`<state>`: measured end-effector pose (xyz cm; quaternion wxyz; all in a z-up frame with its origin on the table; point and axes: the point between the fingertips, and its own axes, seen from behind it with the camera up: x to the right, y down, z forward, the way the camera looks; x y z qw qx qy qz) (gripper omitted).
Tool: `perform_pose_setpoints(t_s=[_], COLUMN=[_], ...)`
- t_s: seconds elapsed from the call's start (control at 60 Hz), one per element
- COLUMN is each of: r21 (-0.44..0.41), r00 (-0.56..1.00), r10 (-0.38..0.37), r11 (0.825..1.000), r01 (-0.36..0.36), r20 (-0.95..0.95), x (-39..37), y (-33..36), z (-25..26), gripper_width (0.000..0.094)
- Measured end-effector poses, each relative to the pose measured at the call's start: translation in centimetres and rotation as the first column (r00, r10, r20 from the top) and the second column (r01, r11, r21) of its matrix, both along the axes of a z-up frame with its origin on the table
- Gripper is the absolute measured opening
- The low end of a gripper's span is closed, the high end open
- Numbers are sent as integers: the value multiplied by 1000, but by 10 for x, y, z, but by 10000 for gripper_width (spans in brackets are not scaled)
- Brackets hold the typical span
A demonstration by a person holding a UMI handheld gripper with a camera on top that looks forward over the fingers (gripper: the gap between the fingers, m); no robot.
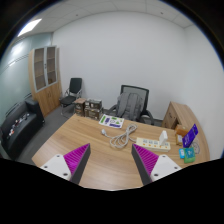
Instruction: Unplug charger
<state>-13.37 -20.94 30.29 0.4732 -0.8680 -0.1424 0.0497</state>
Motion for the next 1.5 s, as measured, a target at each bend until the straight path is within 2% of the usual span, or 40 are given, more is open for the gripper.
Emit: perform_pose_setpoints(t_s=[0.117,0.133,0.283,0.4,0.517,0.617,0.683,0.8,0.95,1.0,1.1,1.15,1.2,1.25,1.367,1.5], r21=[-31,-34,-104,-172,-184,-142,-83,5,43,34,50,45,45,51,67,59], r00=[1000,1000,1000,1000,996,989,983,973,964,963,959,956,950,946,952,952], r10=[17,10,12,-29,-77,-127,-166,-224,-264,-269,-280,-290,-310,-319,-301,-304], r11=[999,999,994,985,979,981,982,974,964,963,958,955,949,945,950,951], r01=[-17,-11,-14,29,86,136,172,224,264,269,282,292,312,322,305,305], r20=[-25,-19,-21,5,55,70,73,48,0,-8,-42,-38,-42,-58,-55,-24], x=[21,15,67,122,180,225,251,281,293,293,290,291,294,293,293,293], y=[22,6,23,32,55,98,137,205,280,298,323,330,334,334,335,335], z=[-26,-17,-74,-129,-170,-193,-199,-207,-225,-235,-247,-253,-257,-254,-252,-251], gripper_width=[861,859,858,861,863,864,863,859,816,760,560,416,225,217,154,129])
